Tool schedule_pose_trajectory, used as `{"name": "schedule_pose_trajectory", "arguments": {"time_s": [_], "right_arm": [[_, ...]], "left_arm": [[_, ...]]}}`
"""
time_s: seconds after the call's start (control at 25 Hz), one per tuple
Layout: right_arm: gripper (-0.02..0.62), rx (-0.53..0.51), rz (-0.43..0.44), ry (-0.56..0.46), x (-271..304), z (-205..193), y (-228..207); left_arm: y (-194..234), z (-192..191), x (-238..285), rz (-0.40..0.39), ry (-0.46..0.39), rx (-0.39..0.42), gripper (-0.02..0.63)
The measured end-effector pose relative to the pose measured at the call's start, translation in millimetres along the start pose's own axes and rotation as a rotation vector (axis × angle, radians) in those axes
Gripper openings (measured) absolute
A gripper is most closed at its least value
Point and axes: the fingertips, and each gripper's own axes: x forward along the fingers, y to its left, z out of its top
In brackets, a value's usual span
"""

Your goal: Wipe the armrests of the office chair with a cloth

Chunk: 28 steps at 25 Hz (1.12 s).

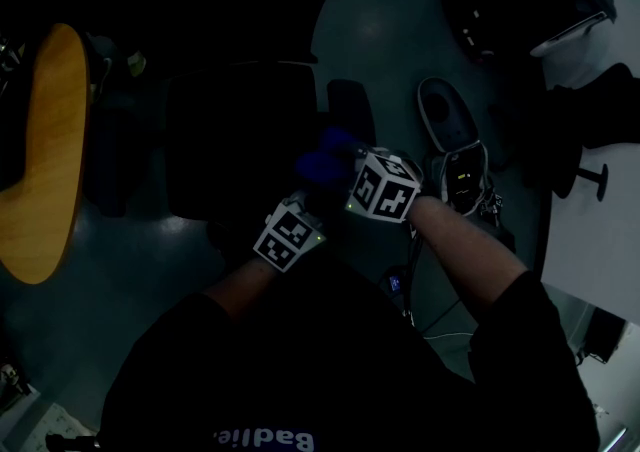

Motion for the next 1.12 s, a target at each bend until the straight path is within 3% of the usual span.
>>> {"name": "schedule_pose_trajectory", "arguments": {"time_s": [0.4,0.6,0.8,1.12], "right_arm": [[0.127,0.093,-0.018,-0.086,-13,2,14],[0.127,0.169,-0.052,-0.198,-21,16,10],[0.127,0.199,-0.100,-0.251,-46,32,3],[0.127,0.317,-0.192,-0.325,-56,67,20]], "left_arm": [[-7,-6,-5,0.026,0.031,0.006,0.017],[-21,-13,-19,0.004,0.048,0.056,0.017],[-28,-7,-52,0.017,0.063,0.096,0.017],[-6,-6,-134,0.086,-0.028,0.040,0.017]]}}
